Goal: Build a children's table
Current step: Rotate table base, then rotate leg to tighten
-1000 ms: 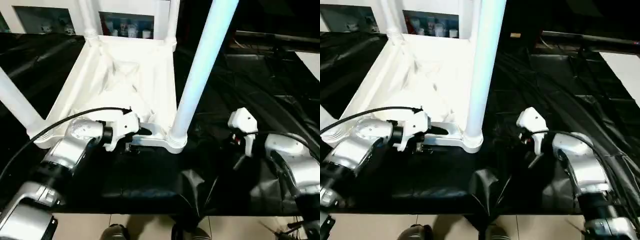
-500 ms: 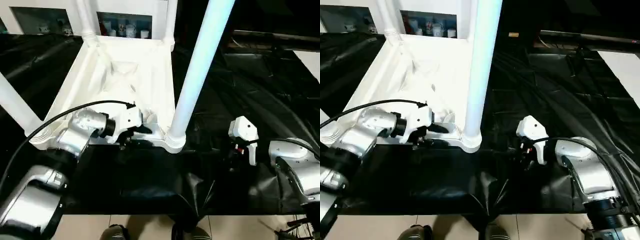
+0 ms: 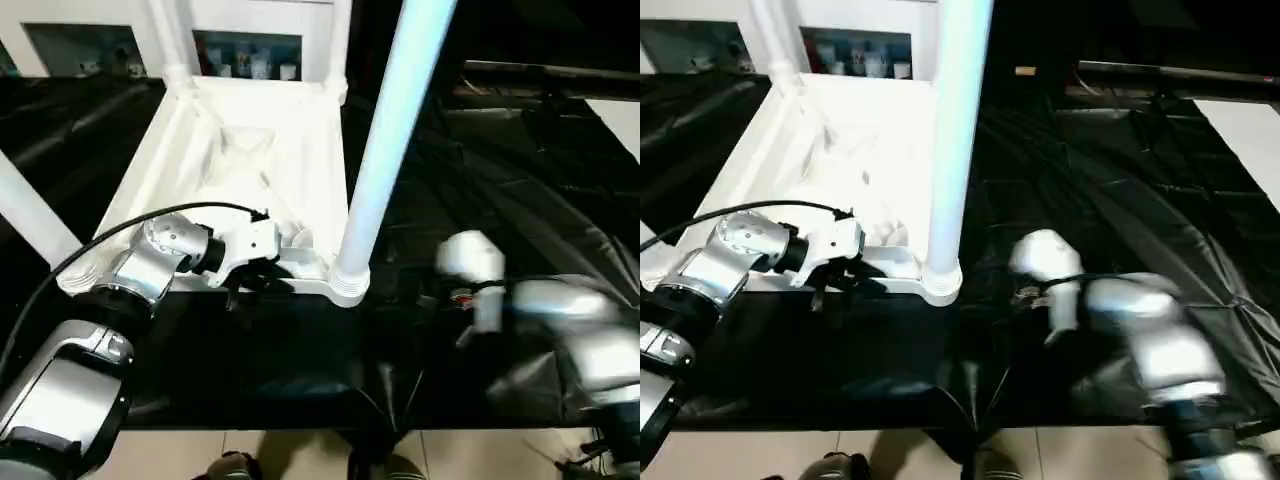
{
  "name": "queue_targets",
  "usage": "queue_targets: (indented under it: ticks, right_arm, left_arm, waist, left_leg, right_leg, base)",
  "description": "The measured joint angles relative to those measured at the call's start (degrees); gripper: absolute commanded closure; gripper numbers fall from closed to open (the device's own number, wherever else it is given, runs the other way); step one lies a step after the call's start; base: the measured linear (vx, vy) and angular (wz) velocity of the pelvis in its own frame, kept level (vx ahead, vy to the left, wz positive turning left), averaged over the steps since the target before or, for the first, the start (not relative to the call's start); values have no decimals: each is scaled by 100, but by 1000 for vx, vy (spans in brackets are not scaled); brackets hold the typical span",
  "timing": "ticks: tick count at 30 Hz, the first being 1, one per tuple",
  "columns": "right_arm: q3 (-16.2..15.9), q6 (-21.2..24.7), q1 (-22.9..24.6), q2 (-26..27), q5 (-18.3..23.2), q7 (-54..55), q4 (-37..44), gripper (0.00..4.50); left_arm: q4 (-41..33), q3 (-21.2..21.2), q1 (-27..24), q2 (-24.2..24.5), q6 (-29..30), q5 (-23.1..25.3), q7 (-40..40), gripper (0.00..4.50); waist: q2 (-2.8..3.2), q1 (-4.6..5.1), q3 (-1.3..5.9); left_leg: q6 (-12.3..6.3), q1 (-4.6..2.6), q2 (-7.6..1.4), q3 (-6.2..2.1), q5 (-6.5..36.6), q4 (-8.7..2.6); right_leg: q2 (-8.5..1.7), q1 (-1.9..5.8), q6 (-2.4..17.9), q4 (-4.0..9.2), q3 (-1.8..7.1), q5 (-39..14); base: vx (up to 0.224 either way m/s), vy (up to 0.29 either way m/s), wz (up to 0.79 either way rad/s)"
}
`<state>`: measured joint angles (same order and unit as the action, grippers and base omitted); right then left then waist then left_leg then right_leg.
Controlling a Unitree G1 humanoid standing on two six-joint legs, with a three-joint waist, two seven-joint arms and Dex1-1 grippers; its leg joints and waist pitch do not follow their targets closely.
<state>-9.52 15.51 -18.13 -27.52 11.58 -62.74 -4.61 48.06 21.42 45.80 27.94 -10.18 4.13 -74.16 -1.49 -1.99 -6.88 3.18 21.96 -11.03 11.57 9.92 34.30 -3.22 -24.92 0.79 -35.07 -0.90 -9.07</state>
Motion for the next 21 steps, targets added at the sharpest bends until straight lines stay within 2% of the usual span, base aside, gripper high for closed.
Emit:
queue_targets:
  ticks: [1, 4, 21]
  right_arm:
    - [-5, -6, -15, 36, -6, 35, -65, 72]
    - [-21, -71, -168, 200, -25, 160, -221, 72]
    - [-45, -614, -421, 631, -269, 693, -988, 72]
  left_arm:
    - [5, -1, -1, 8, -1, 9, 3, 431]
    - [9, -18, -2, 12, -2, 9, -23, 444]
    - [-222, -129, -149, -16, 11, 4, -53, 448]
  waist:
    - [0, -1, 0]
    - [2, 8, 1]
    - [7, 6, -1]
  left_leg:
    - [0, 1, 0, 0, 0, 3]
    - [0, 1, 2, 0, 0, 8]
    - [-1, 6, 3, 2, 2, -3]
  right_leg:
    - [0, 2, 0, 0, 1, 0]
    - [-2, 2, 2, 0, 2, 1]
    - [-3, -4, 1, 7, 2, 0]
  base:
    - [0, 0, 0]
    - [0, 0, 0]
    - [0, 0, 0]
